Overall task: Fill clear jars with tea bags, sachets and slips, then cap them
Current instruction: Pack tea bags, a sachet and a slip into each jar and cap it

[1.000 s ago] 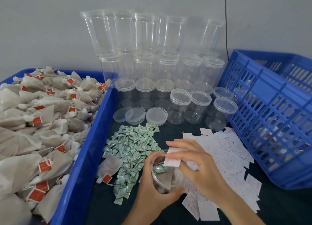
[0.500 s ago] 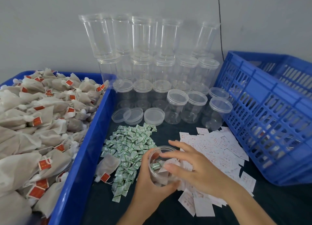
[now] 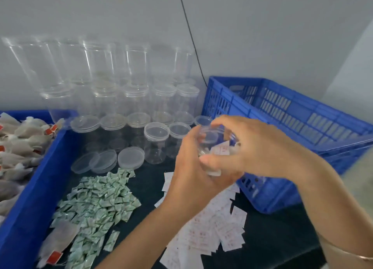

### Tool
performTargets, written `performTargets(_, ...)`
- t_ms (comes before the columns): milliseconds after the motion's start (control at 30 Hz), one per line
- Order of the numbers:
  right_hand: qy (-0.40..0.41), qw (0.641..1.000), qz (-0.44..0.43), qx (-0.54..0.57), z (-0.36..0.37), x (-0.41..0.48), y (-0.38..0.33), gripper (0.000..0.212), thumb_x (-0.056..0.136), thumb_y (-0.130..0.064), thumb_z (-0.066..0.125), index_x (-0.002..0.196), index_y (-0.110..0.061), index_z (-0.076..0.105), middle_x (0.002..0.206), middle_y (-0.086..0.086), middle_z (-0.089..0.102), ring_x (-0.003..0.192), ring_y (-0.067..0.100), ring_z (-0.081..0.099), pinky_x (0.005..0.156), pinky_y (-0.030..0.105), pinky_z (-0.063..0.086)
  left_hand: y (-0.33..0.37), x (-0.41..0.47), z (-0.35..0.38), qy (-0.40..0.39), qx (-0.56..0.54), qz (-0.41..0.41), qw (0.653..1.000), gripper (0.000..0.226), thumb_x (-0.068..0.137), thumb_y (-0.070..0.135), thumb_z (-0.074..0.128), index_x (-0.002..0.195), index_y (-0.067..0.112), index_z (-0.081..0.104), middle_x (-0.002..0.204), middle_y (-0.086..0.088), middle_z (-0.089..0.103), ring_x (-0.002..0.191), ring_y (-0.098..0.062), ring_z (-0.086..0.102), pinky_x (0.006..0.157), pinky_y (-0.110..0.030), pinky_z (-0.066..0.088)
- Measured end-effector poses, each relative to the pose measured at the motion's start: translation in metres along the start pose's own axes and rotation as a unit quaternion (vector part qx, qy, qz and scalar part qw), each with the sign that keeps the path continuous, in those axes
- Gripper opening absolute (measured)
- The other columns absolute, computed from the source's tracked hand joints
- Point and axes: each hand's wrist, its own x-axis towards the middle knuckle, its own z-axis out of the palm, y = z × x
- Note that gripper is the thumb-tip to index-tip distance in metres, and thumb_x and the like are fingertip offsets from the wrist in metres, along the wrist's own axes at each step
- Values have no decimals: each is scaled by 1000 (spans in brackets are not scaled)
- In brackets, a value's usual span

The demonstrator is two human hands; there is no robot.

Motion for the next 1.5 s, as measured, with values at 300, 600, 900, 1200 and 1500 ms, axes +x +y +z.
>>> performTargets(300, 237, 959, 123, 97, -118, 44, 97, 80, 55, -83, 60, 115, -29, 57, 102, 1, 61, 74, 20, 62, 78, 37, 50, 30, 111, 59, -37, 254, 55, 965, 77, 92, 25, 62, 151, 7, 16, 151, -8, 29, 137, -21, 31, 113, -38, 29)
performTargets(600, 126, 956, 262, 49, -63, 142, 180, 72, 68, -52, 86, 116, -11, 54, 115, 13, 61, 100, 31, 61, 76, 34, 47, -11, 163, 89, -174, 354, 0, 919, 34, 104, 21, 34, 126, 5, 54, 137, -8, 50, 125, -19, 46, 121, -43, 4)
performTargets(900, -46, 938, 334, 77, 7, 177, 213, 41, 88, -39, 71, 98, -4, 51, 98, 15, 55, 84, 30, 58, 71, 37, 50, -45, 186, 88, -261, 447, -10, 856, 44, 104, 23, 32, 147, 16, 31, 161, 7, 14, 149, -12, 7, 114, -60, -8)
performTargets(1200, -190, 916, 352, 13, 14, 181, 207, 33, 106, -27, 44, 127, -5, 57, 139, 15, 56, 124, 35, 57, 106, 46, 46, -45, 190, 81, -257, 487, 33, 834, 62, 91, 5, 45, 149, 19, 29, 156, 7, 25, 141, -9, 28, 111, -63, -14)
performTargets(1500, -197, 895, 364, -167, 14, 193, 195, 39, 109, -23, 37, 139, -4, 53, 145, 13, 52, 128, 30, 53, 91, 35, 42, -56, 188, 75, -276, 479, 39, 833, 76, 90, 6, 48, 154, 23, 13, 162, 10, 8, 144, -15, 24, 111, -64, -13)
